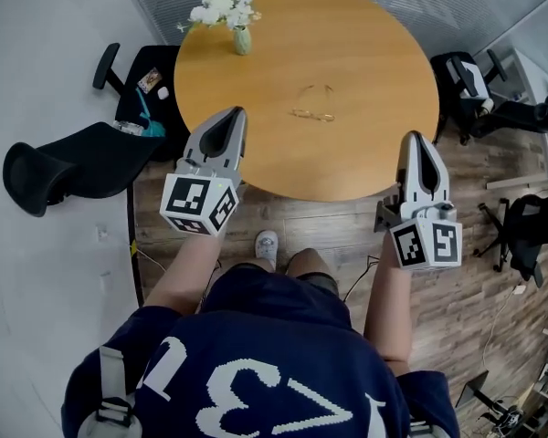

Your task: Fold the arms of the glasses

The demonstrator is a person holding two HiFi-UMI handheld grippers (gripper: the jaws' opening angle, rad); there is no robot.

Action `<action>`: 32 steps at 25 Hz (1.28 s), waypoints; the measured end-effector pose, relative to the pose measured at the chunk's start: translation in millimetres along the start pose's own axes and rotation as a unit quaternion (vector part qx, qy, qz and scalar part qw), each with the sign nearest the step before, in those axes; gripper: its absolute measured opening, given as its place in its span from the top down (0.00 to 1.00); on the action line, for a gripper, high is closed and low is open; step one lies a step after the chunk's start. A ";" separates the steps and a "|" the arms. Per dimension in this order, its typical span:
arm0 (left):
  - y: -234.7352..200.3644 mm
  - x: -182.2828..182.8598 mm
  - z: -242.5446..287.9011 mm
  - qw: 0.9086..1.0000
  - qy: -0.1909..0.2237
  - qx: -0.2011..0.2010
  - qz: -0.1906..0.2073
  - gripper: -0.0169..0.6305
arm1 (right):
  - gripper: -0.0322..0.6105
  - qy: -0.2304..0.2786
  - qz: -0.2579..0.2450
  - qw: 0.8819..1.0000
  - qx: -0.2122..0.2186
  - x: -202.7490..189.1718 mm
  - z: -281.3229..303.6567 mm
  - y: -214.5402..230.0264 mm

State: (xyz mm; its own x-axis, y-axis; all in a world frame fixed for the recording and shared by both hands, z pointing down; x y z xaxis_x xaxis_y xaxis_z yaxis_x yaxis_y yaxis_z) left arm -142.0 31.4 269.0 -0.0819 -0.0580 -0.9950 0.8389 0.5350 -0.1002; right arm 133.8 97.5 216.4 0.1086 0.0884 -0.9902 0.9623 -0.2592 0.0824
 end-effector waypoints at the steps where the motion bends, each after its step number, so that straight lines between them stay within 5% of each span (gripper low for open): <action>1: -2.7 -0.6 6.7 1.000 -0.001 0.000 -0.001 0.95 | 0.91 -0.003 0.001 1.000 -0.002 -1.9 4.4 3.5; 11: -16.2 -15.3 90.2 0.999 -0.016 0.024 -0.025 0.95 | 0.91 0.003 0.009 1.000 0.026 -6.7 83.3 55.9; 19: -26.2 -8.5 157.9 0.998 -0.013 0.057 -0.008 0.95 | 0.91 0.008 0.019 0.997 0.073 -7.6 165.5 103.4; 32: -46.2 -42.5 203.1 0.997 -0.062 0.032 -0.024 0.95 | 0.91 -0.046 0.044 0.997 0.041 -58.5 208.6 132.3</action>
State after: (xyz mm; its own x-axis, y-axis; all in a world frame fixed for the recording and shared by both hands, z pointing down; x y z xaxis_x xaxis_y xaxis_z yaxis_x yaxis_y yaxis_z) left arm -68.0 -162.1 316.9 -0.0596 -0.1883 -0.9803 0.8684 0.4745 -0.1439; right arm 202.7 -142.6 261.7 0.1643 -0.0255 -0.9861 0.9258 -0.3411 0.1631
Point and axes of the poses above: the fingertips, and each gripper's own axes: z forward along the fingers, y to its right, x out of its top, the point moved 2 cm from there along -z, backward along the fingers, and after that the axes turned 1 degree about x, right-handed, at the moved point
